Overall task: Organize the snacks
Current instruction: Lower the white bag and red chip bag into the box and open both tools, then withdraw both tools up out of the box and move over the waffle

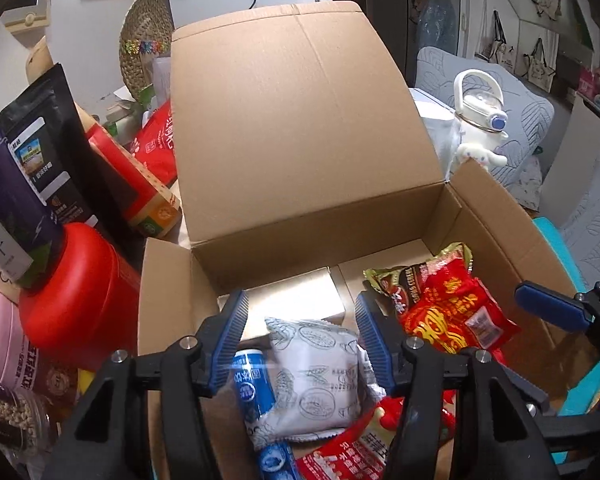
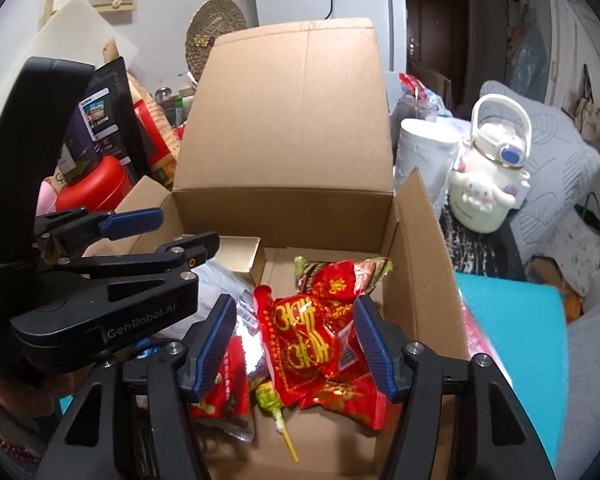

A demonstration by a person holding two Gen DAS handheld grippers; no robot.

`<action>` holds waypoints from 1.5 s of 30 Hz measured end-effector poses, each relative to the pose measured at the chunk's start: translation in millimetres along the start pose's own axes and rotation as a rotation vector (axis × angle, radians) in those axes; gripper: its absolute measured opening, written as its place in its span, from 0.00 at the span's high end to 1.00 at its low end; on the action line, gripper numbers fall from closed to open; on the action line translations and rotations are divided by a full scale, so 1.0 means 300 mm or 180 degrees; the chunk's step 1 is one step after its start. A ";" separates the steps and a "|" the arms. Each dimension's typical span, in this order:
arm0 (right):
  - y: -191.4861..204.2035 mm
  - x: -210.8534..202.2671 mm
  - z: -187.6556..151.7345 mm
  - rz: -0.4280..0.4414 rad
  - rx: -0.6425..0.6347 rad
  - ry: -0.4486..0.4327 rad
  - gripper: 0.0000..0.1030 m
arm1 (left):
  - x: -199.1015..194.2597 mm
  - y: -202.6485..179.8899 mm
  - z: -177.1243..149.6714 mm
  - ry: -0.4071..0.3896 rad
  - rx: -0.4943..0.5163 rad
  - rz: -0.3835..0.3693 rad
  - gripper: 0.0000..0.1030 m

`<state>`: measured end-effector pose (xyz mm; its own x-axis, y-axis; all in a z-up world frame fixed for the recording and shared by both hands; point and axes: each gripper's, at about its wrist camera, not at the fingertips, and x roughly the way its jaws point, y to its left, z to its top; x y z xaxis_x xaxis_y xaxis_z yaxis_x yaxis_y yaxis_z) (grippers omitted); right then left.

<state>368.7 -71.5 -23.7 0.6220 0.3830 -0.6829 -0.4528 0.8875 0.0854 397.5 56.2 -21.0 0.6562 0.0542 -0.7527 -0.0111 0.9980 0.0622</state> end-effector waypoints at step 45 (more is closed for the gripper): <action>0.186 -0.899 -0.446 -0.0663 0.0207 -0.0915 0.40 | -0.839 -0.216 -0.467 -0.0854 0.0644 -0.0608 0.46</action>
<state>90.1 -159.4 68.3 0.8551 0.2404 -0.4594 -0.2616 0.9650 0.0181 127.3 -17.7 72.7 0.8065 -0.1693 -0.5665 0.2621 0.9612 0.0858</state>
